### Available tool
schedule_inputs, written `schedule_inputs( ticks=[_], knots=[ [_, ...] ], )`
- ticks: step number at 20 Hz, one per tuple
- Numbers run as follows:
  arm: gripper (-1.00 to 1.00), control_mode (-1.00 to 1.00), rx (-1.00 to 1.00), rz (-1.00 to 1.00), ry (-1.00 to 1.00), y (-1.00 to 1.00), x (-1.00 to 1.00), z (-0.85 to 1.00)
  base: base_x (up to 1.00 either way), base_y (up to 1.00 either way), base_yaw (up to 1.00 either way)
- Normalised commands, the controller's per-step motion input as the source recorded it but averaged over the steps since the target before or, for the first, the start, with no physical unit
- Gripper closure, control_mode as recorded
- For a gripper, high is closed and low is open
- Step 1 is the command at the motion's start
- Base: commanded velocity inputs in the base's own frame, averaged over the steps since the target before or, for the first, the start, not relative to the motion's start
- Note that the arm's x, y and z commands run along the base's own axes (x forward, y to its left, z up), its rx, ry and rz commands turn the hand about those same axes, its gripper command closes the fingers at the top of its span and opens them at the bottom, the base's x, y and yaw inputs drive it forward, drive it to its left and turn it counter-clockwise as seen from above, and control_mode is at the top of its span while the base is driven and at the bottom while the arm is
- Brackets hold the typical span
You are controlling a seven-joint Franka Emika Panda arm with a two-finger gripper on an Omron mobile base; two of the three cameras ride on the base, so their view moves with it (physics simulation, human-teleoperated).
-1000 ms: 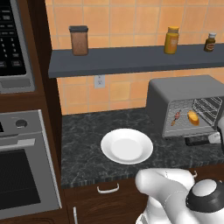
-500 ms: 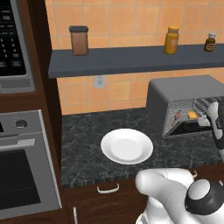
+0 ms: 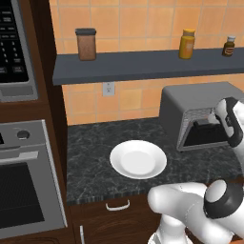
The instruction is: Pick up the kebab skewer and baguette bread, and place them inside the toaster oven. Close the toaster oven door and start by setting the timer.
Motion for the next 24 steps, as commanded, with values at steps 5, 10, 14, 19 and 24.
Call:
schedule_inputs(
  ticks=[5, 10, 14, 19, 24],
  knots=[
    [-1.0, -1.0, 0.0, -0.01, 0.0, 0.21, 0.54, 0.0, 0.0, 0.0, 0.0],
    [-1.0, -1.0, 0.0, -0.01, -0.02, 0.19, 0.45, -0.01, 0.0, 0.0, 0.0],
    [-1.0, -1.0, 0.01, 0.0, -0.05, 0.26, 0.4, -0.09, 0.0, 0.0, 0.0],
    [-1.0, -1.0, 0.01, 0.0, -0.04, 0.21, 0.26, -0.08, 0.0, 0.0, 0.0],
    [-1.0, -1.0, 0.0, 0.0, 0.0, 0.01, 0.02, 0.12, 0.0, 0.0, 0.0]
  ],
)
